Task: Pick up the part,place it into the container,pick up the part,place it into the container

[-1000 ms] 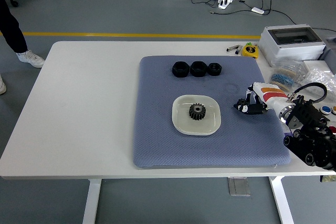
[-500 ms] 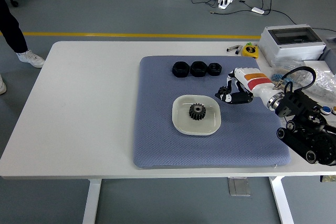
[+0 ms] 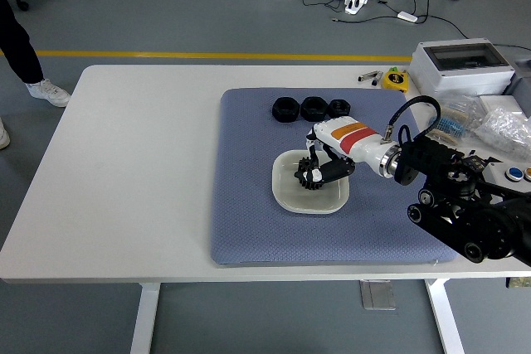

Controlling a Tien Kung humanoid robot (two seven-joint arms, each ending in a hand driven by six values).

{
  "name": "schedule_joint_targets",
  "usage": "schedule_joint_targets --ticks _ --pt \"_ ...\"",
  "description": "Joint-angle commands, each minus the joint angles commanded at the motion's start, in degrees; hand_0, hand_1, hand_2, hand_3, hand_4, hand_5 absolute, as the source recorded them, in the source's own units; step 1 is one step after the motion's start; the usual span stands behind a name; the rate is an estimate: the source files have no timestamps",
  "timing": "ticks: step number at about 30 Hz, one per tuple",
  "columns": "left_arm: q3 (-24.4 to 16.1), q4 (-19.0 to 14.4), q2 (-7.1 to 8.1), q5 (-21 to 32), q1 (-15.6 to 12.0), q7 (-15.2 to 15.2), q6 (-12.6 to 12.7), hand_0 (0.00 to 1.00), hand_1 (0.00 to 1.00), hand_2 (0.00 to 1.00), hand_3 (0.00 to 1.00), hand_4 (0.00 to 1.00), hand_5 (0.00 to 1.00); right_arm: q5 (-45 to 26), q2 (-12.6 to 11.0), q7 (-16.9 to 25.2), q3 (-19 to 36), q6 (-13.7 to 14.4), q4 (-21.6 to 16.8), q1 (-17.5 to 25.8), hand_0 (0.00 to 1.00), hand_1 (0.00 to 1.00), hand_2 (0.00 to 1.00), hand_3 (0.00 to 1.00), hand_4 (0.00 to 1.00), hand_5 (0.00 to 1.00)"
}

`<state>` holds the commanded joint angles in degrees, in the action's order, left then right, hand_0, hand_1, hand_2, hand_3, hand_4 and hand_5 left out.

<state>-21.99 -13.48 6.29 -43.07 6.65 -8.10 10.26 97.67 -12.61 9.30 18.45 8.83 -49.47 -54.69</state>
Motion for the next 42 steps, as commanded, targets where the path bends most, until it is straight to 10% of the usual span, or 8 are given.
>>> schedule_joint_targets --ticks 17,42 --pt "0.3 -0.1 0.23 0.2 0.4 0.0 0.0 0.711 0.723 0.755 0.665 0.684 0.656 1.6 4.2 1.0 -2.6 -5.3 11.9 -3.2 0.059 0.165 0.378 0.58 0.998 0.518" --pt "0.2 -0.1 0.26 0.0 0.3 0.0 -0.1 0.714 0.725 0.754 0.662 0.689 0.659 1.2 -1.2 1.4 10.9 -6.1 7.3 -2.0 0.068 0.191 0.4 0.579 0.998 0.503"
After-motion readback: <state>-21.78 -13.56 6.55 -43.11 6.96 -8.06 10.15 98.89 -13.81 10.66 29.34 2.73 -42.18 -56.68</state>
